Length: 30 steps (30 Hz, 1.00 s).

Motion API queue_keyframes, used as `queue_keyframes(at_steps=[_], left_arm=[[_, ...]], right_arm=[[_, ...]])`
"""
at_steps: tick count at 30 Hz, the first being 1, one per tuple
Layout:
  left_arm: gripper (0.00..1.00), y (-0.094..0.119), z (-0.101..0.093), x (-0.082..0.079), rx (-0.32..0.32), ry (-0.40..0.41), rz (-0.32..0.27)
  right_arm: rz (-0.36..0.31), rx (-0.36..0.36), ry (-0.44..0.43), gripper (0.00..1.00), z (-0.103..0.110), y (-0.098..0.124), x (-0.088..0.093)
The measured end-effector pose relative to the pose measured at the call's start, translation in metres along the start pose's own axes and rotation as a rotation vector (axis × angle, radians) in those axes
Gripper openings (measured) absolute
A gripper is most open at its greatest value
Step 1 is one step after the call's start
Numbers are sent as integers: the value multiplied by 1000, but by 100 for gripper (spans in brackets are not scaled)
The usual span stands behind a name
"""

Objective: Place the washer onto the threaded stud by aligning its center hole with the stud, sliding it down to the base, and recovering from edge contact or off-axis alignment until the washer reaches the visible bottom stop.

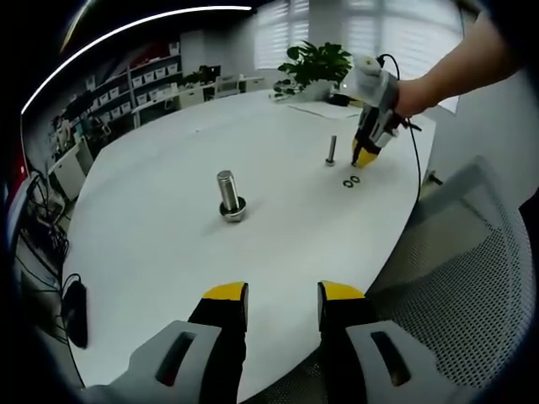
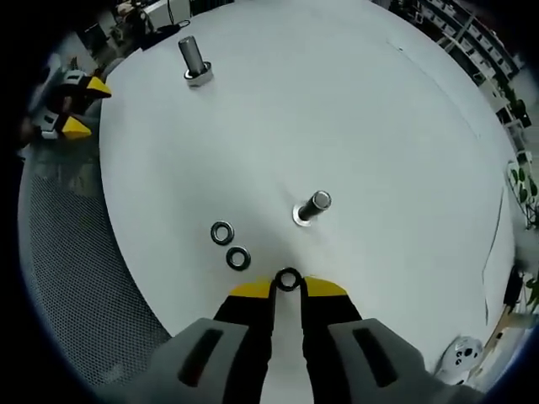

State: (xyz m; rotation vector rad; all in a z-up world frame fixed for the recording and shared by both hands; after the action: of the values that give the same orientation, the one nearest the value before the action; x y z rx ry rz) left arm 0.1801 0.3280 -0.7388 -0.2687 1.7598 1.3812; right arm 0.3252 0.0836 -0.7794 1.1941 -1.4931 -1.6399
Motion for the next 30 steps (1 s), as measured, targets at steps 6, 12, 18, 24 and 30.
queue_keyframes(at_steps=[6, 12, 18, 24, 30], left_arm=[[31, 0, 0, 0, 1, 0, -2], [31, 1, 0, -1, 1, 0, -5], [31, 0, -2, 0, 9, -5, -2], [31, 0, -1, 0, 5, -1, -1], [31, 0, -2, 0, 7, -6, 0]], right_arm=[[-30, 4, -5, 14, 0, 9, -8], [-53, 13, -4, 14, -4, 20, -15], [-78, 20, -7, 14, -7, 28, -23], [-123, 35, 7, 14, -11, 37, -35], [-136, 45, 24, 14, -11, 42, -39]])
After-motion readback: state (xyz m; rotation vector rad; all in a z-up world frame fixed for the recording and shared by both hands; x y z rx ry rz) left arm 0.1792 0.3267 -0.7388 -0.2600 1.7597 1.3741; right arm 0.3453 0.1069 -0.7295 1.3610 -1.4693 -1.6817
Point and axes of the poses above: the point that each gripper's makers call its tool centre point, and the gripper's own axes: y roughly backward along the fingers, z roughly to its left, x roughly out of its underside, the point moved 1 cm from there along y, roughly backward along the fingers
